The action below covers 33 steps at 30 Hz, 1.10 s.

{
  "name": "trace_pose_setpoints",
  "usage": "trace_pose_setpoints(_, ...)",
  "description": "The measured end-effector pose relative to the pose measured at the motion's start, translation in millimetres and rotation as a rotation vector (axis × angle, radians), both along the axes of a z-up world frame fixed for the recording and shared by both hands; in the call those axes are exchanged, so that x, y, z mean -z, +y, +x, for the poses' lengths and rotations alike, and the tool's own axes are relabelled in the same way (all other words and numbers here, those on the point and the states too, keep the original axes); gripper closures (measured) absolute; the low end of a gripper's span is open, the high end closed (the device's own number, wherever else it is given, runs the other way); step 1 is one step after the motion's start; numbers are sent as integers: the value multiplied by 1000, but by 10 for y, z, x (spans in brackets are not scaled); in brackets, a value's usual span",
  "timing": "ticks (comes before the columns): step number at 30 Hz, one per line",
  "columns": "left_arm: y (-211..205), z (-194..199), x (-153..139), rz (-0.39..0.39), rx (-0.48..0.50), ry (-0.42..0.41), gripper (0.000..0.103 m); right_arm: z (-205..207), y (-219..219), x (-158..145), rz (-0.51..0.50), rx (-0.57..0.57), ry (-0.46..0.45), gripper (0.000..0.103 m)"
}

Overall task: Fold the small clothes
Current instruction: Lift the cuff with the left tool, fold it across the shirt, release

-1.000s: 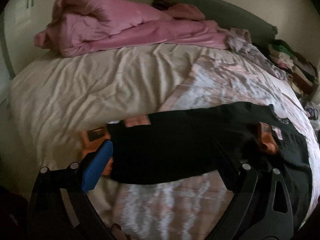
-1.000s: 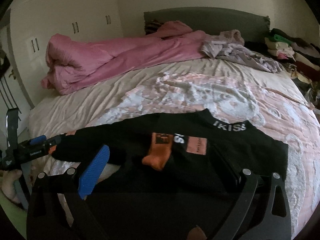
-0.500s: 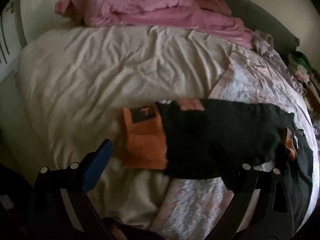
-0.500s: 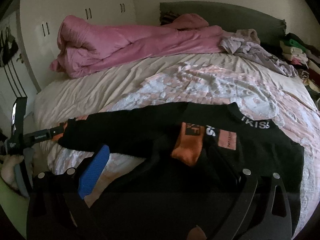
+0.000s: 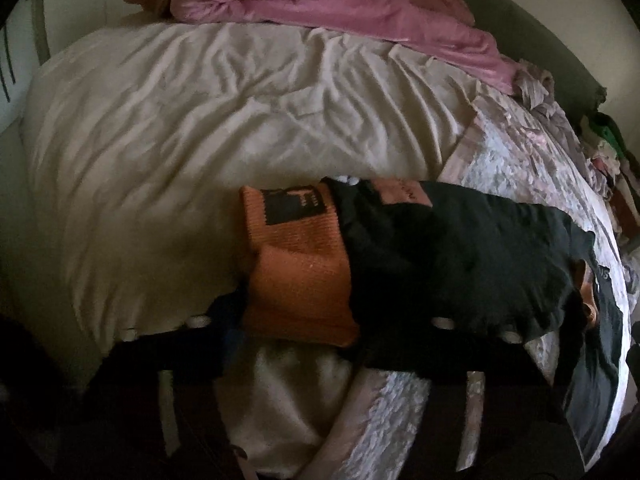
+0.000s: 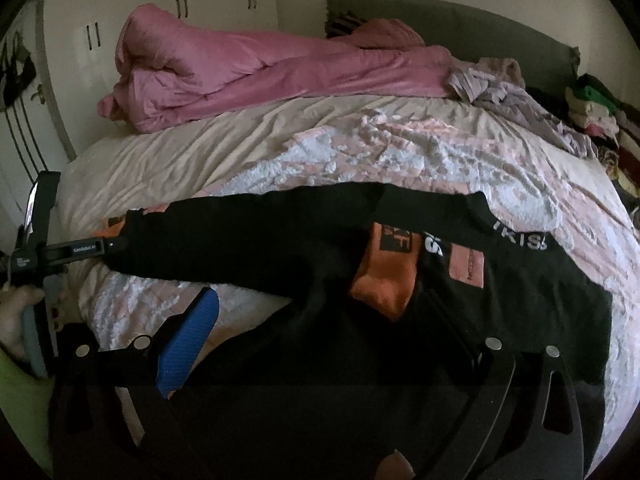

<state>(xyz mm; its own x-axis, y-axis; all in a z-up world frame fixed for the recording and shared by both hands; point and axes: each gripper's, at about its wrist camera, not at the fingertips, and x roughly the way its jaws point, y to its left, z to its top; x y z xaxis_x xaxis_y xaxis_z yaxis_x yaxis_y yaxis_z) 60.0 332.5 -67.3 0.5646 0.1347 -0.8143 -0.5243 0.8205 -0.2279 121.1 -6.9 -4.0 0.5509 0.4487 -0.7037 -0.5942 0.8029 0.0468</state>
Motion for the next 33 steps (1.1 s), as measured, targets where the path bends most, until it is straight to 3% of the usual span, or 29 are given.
trace_pose_setpoints(2,16,-11,-18,5,-10,-21,74,17,-54,36,7,10,13,5)
trace_pose_setpoints(3,20,-39,-57,-2,-6,-62,90,27,-85,51,10,17,18,5)
trace_pose_setpoints(6,-43,-75,-187,7,-4,-125,95,66,-209,101,29,46,41,5)
trace_pose_setpoints(17,-636,-1,-907,36,113,-295,96,73,-885,49,91,169,51,5)
trace_pose_setpoints(33,-1912,398,-1327,45,370,-346,96,-18,-1838,-161,198,272,-14,5)
